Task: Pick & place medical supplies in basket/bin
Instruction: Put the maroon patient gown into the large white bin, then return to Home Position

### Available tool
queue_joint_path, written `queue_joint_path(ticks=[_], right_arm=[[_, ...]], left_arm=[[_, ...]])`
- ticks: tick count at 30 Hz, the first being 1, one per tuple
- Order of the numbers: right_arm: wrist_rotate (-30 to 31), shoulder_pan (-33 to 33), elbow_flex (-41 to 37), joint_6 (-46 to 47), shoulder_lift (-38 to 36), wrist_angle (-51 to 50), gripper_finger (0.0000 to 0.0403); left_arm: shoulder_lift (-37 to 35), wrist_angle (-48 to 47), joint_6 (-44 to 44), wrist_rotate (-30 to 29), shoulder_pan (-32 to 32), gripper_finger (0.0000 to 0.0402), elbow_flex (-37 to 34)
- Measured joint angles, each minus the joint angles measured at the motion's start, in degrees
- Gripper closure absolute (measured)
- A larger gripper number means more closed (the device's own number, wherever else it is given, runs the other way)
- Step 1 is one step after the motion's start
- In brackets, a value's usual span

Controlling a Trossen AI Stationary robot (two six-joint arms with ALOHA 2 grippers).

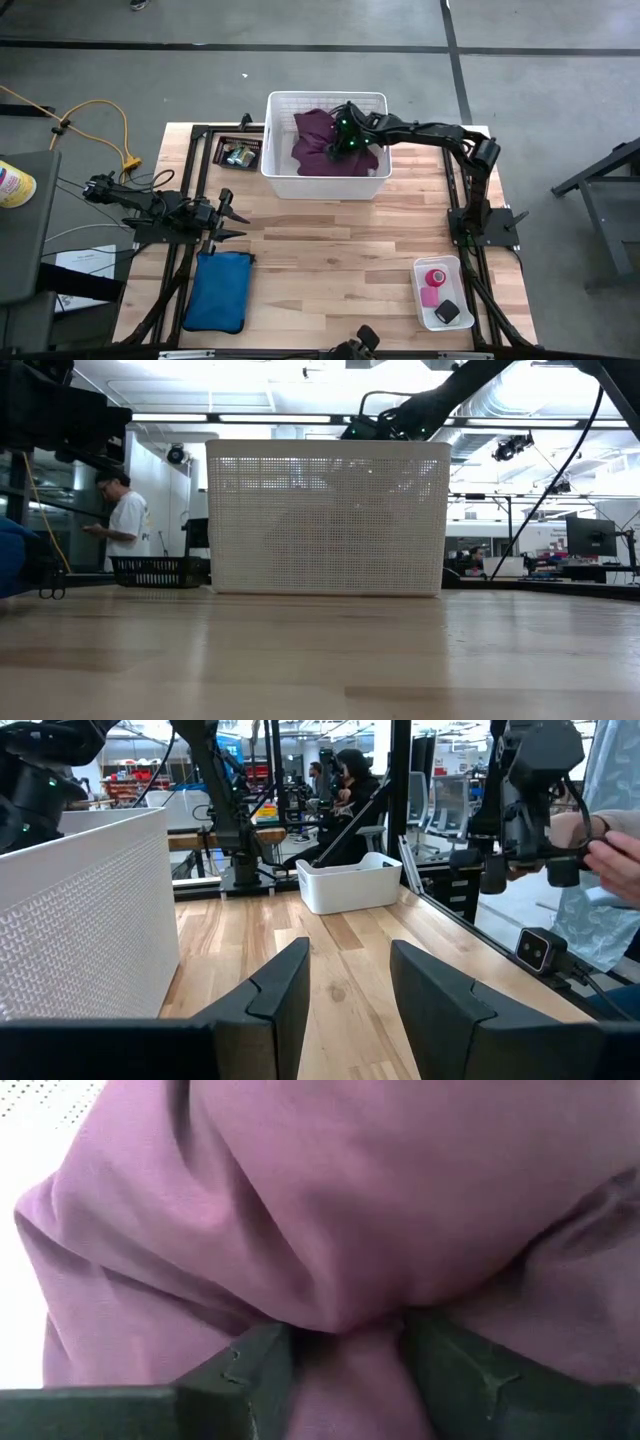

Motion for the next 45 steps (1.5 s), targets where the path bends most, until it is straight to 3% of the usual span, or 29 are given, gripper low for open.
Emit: queue_joint_path(ticks=[6,14,21,31,45], right_arm=[[-1.9,0.0,-0.1,-1.3,-0.7,5.0,0.0221],[-7.6,1.0,-0.1,-2.0,-7.4,15.9,0.0221],[-5.1,3.5,0.0,-4.8,-12.4,14.9,0.0221],[-4.1,4.2,0.0,-5.1,-12.8,14.7,0.0221],[-7.7,12.5,0.0,-20.2,-12.8,21.3,0.0221]], left_arm=[[0.0,0.0,0.0,0.0,0.0,0.0267,0.0],[0.0,0.0,0.0,0.0,0.0,0.0267,0.0],[0.0,0.0,0.0,0.0,0.0,0.0267,0.0],[0.0,0.0,0.0,0.0,0.0,0.0267,0.0],[0.0,0.0,0.0,0.0,0.0,0.0267,0.0]])
